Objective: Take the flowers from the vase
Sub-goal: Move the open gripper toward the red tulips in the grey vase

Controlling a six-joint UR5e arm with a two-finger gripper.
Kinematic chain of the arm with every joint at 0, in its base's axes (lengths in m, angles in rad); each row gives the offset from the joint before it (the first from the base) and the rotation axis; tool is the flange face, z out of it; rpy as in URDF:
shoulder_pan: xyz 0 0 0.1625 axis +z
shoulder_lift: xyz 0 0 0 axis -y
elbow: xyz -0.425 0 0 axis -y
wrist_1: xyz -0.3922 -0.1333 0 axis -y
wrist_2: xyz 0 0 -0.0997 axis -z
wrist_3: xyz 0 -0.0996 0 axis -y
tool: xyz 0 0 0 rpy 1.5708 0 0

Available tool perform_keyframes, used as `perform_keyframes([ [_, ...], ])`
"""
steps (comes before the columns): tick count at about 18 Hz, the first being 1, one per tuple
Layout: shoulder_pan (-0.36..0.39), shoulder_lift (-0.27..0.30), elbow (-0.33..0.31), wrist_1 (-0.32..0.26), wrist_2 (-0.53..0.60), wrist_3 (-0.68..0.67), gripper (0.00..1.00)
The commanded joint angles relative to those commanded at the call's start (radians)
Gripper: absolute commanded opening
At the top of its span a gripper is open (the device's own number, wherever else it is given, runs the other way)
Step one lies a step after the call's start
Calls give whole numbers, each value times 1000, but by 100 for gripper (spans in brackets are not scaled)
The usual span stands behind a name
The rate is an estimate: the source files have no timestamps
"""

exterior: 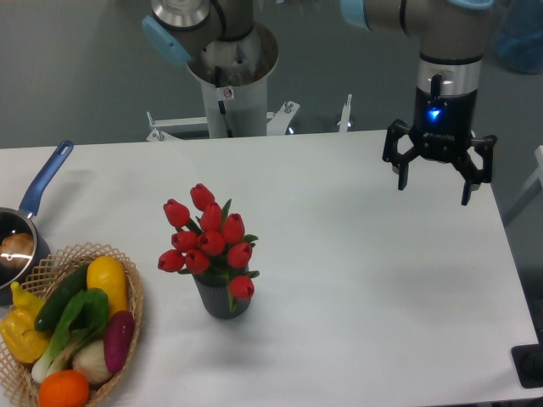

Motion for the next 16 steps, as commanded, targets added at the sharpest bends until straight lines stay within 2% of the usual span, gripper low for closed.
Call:
perform_keyframes([
  [3,-3,2,-3,0,-6,-2,100],
  [6,-3,2,-6,0,-79,3,100],
  [12,15,-5,-80,0,-241,-35,100],
  [16,21,-6,-136,2,-287,-31,100],
])
